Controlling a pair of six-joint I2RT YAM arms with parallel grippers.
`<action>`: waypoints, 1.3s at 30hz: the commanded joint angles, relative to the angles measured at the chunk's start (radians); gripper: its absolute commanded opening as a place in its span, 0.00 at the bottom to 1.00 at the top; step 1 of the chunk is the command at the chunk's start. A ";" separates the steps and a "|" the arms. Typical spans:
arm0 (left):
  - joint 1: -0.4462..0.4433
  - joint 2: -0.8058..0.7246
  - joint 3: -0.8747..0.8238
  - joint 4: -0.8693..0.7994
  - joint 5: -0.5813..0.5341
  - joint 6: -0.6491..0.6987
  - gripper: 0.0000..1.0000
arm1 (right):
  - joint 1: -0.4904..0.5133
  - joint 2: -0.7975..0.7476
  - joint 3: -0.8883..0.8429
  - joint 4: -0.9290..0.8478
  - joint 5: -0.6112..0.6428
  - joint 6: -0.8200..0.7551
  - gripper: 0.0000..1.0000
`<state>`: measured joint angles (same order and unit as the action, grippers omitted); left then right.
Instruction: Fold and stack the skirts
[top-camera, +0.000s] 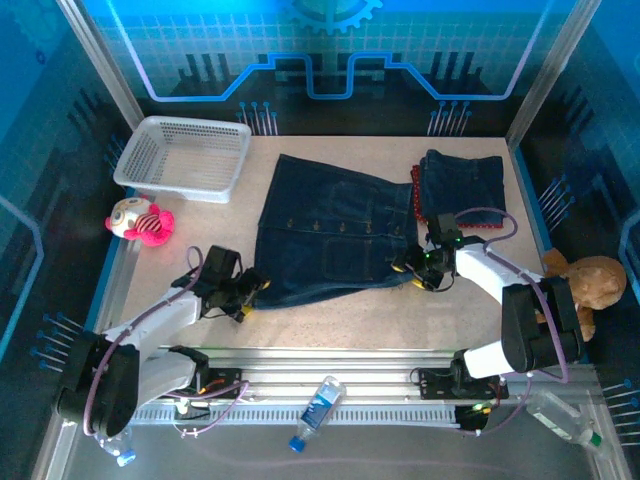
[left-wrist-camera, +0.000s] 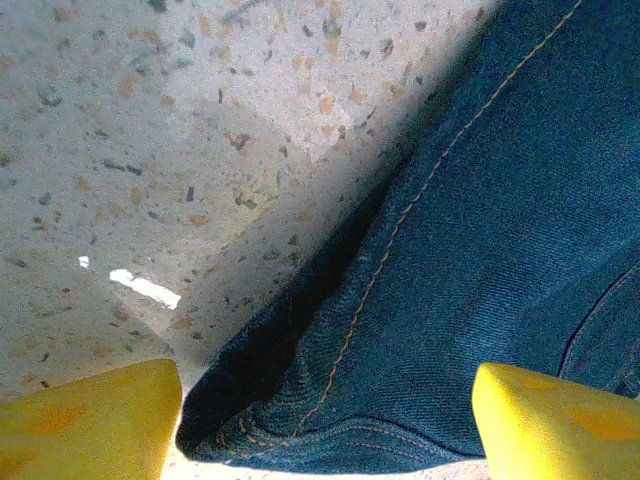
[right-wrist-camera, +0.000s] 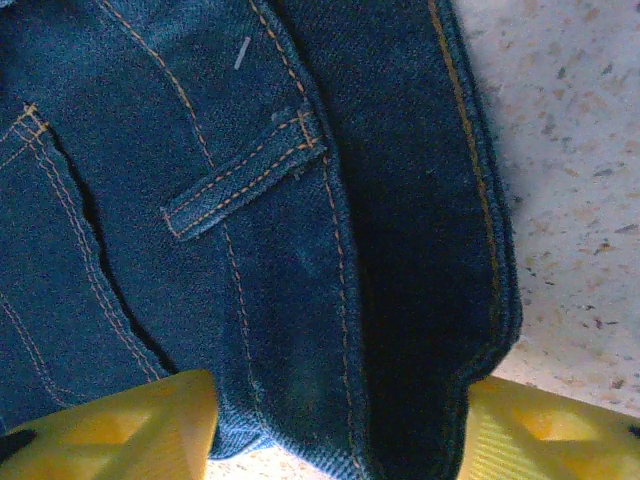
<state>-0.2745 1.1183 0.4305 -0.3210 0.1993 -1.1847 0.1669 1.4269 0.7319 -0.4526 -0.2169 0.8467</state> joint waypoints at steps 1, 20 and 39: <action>-0.012 0.035 -0.021 0.002 0.047 -0.011 0.75 | -0.015 0.003 -0.016 0.028 0.000 0.008 0.55; 0.040 -0.116 0.087 -0.166 -0.004 0.251 0.01 | -0.191 -0.121 0.065 -0.335 -0.153 -0.220 0.03; -0.136 0.052 0.312 -0.060 0.170 0.241 0.99 | -0.061 -0.010 0.209 -0.216 -0.261 -0.170 1.00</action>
<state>-0.3595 1.1175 0.7116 -0.4492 0.2775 -0.9089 0.0757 1.3556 0.8997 -0.7475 -0.4133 0.6552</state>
